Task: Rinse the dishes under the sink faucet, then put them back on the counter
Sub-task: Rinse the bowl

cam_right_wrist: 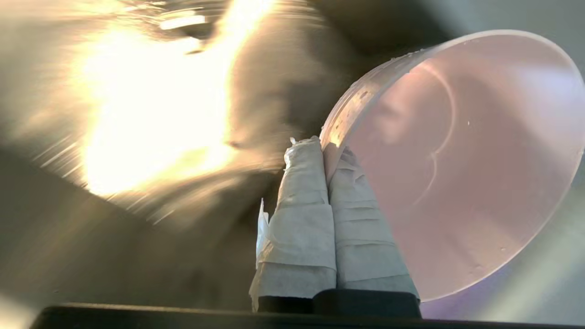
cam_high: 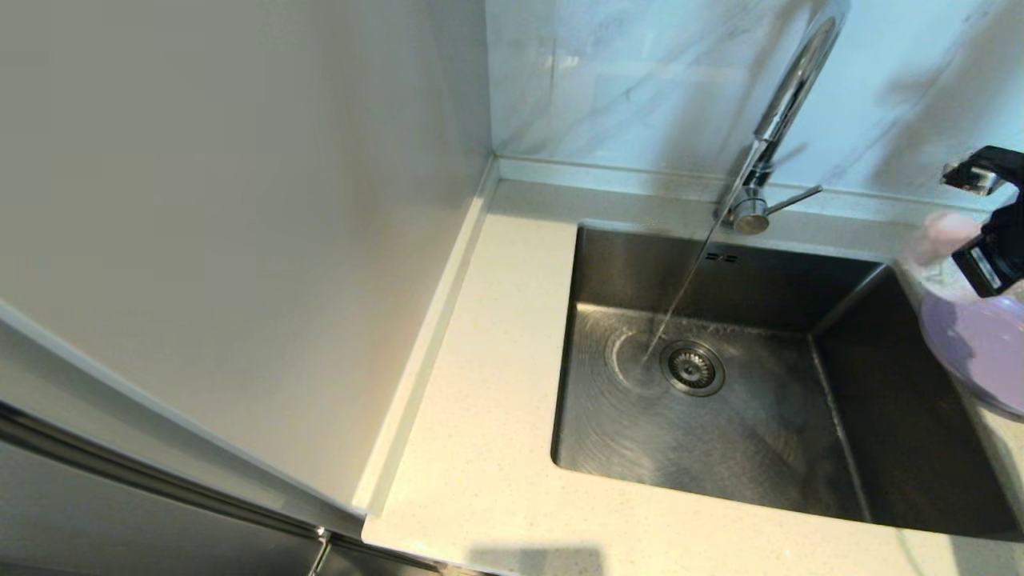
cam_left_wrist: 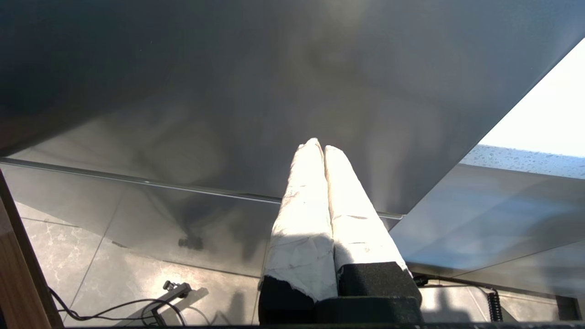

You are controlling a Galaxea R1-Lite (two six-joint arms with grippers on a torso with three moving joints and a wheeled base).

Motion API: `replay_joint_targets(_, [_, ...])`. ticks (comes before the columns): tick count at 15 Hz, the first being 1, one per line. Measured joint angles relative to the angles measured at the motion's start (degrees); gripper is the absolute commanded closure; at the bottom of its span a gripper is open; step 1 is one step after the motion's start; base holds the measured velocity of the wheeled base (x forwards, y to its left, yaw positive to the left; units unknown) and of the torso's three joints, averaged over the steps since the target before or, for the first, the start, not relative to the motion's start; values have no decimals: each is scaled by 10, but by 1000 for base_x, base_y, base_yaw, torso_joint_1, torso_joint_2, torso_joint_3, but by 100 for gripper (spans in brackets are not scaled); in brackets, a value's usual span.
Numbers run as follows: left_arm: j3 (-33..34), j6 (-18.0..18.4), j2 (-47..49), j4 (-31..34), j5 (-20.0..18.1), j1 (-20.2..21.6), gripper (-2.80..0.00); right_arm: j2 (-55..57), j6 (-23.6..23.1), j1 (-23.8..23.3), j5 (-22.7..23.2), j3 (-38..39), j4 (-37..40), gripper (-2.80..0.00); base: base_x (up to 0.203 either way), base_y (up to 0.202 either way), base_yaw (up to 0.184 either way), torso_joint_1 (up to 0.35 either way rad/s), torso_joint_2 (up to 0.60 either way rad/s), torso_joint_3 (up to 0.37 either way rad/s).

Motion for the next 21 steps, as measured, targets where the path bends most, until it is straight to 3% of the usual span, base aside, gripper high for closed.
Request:
replay_joint_targets(2, [0, 0, 0, 0, 0, 0, 0, -40, -102, 11, 83, 42, 47, 0, 0, 0, 0, 0, 0, 0])
replay_joint_targets(4, [0, 0, 0, 0, 0, 0, 0, -71, -185, 47, 117, 64, 82, 0, 0, 0, 0, 0, 0, 0])
replay_joint_targets(8, [0, 0, 0, 0, 1, 0, 0, -116, -236, 155, 121, 76, 93, 0, 0, 0, 0, 0, 0, 0])
replay_joint_targets(11, [0, 0, 0, 0, 0, 0, 0, -144, -241, 253, 104, 91, 93, 0, 0, 0, 0, 0, 0, 0])
replay_joint_targets(14, [0, 0, 0, 0, 0, 0, 0, -153, -185, 354, 32, 107, 79, 0, 0, 0, 0, 0, 0, 0])
replay_joint_targets(16, [0, 0, 0, 0, 0, 0, 0, -148, -112, 407, -30, 118, 37, 0, 0, 0, 0, 0, 0, 0])
replay_joint_targets(21, [0, 0, 0, 0, 0, 0, 0, -105, 83, 469, -196, 123, -90, 0, 0, 0, 0, 0, 0, 0])
